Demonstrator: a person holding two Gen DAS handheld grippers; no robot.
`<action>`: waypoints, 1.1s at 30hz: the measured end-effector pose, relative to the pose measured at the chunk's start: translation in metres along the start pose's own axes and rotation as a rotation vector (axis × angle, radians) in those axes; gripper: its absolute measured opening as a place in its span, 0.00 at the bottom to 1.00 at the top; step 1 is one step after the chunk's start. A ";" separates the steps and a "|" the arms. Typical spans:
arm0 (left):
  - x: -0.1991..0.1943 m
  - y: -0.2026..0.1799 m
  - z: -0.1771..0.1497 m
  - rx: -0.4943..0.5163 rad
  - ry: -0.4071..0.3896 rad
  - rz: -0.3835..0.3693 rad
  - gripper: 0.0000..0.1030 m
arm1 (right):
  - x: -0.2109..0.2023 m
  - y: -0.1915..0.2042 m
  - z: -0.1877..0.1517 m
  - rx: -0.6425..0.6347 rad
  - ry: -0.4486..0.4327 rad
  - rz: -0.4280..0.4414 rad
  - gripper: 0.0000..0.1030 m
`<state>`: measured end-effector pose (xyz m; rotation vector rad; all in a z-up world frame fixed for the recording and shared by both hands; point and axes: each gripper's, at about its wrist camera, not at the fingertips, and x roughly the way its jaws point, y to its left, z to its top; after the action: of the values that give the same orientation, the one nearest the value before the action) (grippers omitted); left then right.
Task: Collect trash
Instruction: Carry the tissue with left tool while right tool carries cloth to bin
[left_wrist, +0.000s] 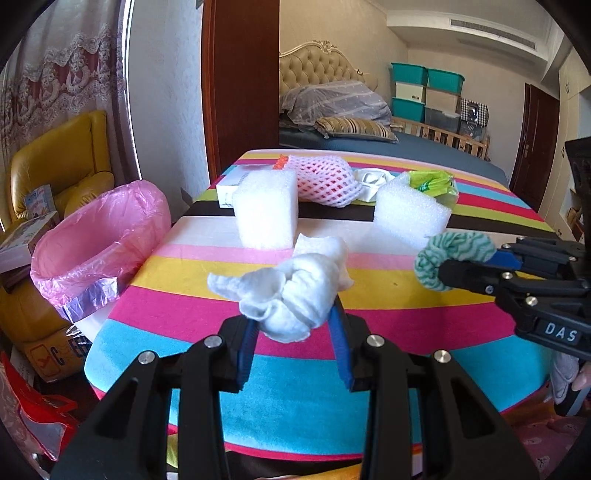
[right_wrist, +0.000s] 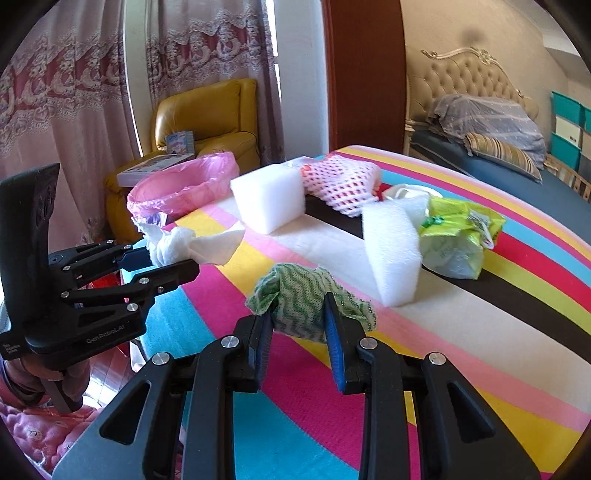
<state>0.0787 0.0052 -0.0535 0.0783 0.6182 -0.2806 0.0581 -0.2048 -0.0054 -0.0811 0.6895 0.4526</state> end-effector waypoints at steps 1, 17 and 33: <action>-0.002 0.002 0.000 -0.007 -0.006 -0.002 0.34 | 0.000 0.002 0.000 -0.004 -0.006 0.004 0.27; -0.029 0.032 0.001 -0.064 -0.049 0.029 0.35 | 0.010 0.039 0.022 -0.105 -0.047 0.029 0.27; -0.051 0.086 0.009 -0.130 -0.094 0.118 0.35 | 0.046 0.084 0.068 -0.205 -0.079 0.108 0.27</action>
<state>0.0685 0.0980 -0.0171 -0.0233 0.5345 -0.1290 0.0941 -0.0974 0.0247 -0.2194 0.5705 0.6262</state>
